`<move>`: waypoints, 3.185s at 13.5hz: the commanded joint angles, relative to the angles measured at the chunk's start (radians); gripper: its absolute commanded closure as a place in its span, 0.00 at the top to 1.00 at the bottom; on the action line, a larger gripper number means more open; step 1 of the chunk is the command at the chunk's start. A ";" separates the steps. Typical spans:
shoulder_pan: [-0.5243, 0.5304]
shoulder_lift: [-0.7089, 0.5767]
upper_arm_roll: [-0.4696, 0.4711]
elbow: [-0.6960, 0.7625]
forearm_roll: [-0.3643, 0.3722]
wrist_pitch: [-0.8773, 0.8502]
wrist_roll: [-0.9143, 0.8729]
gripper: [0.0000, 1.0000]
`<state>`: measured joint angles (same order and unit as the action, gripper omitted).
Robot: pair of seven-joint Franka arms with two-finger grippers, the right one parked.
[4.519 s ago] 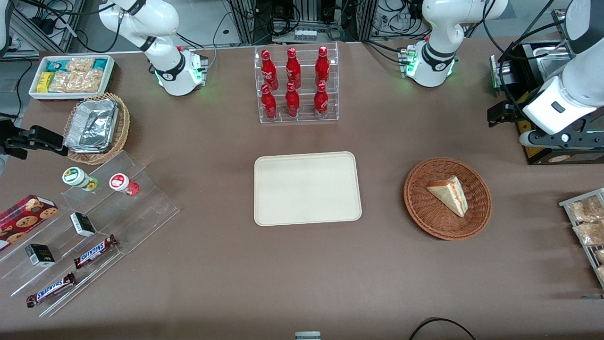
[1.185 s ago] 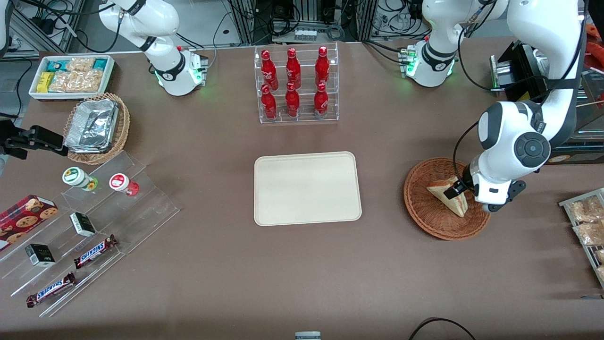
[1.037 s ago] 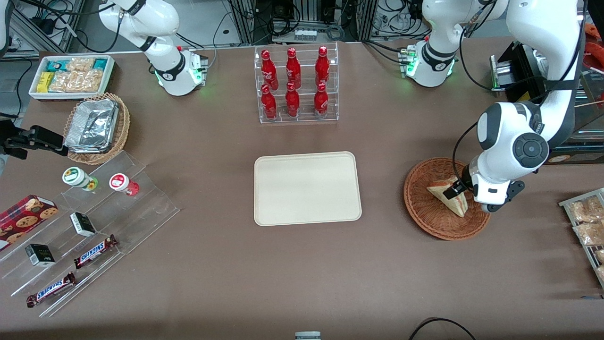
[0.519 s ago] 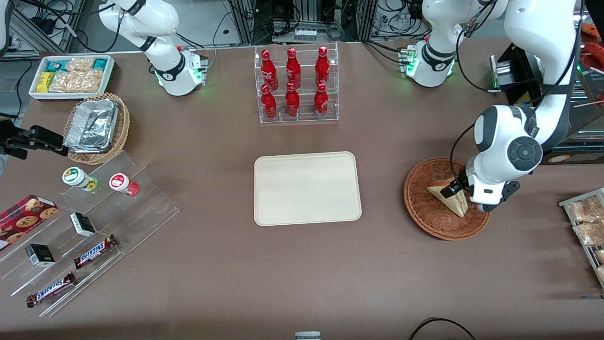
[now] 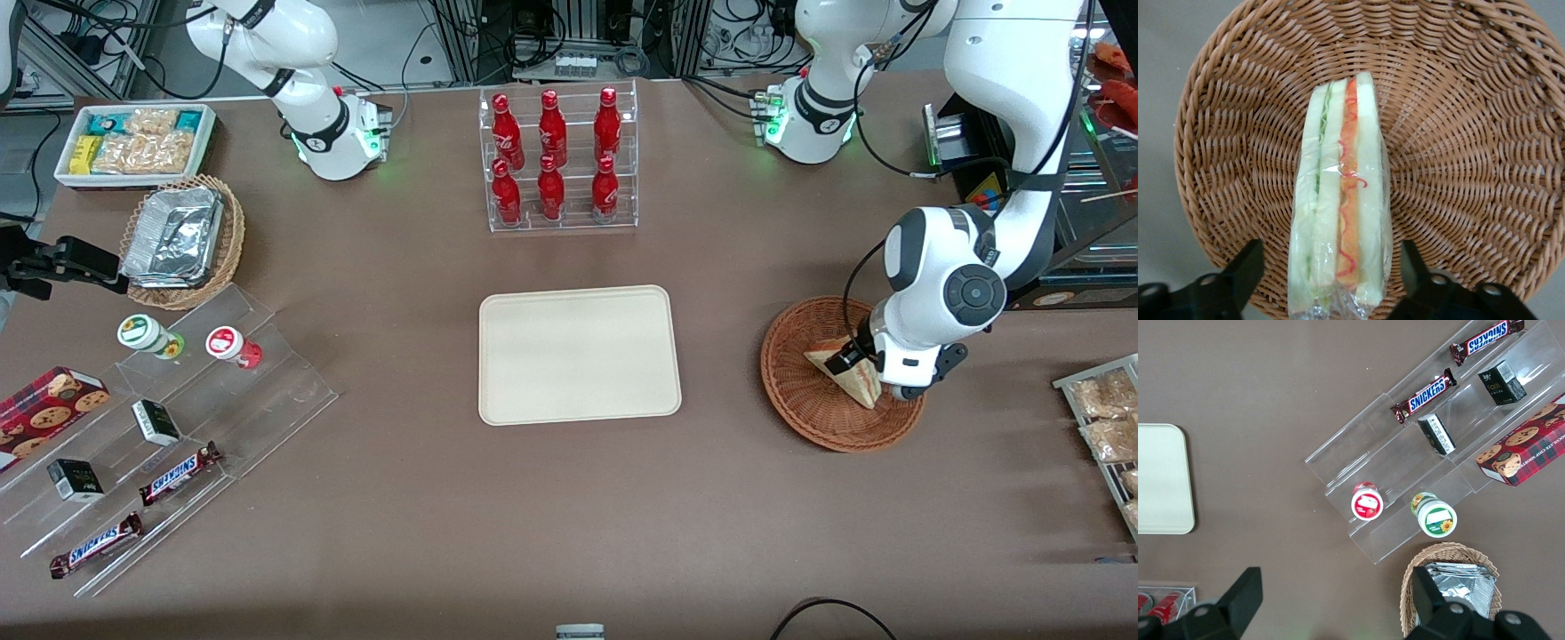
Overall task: Place sandwich from basket to tray
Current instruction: 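Lower the left gripper around the wrapped sandwich and close it, then lift the sandwich and carry it over the cream tray, then lower the sandwich onto the tray and open the left gripper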
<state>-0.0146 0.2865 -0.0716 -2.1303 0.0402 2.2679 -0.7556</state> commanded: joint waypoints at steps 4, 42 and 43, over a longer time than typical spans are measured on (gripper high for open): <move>-0.001 -0.009 0.000 0.013 -0.008 -0.017 -0.034 0.00; -0.728 0.542 -0.008 0.925 -0.005 -0.452 -0.192 0.00; -0.728 0.545 -0.008 0.925 -0.005 -0.446 -0.197 0.00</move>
<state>-0.7255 0.8033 -0.0960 -1.2538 0.0397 1.8430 -0.9244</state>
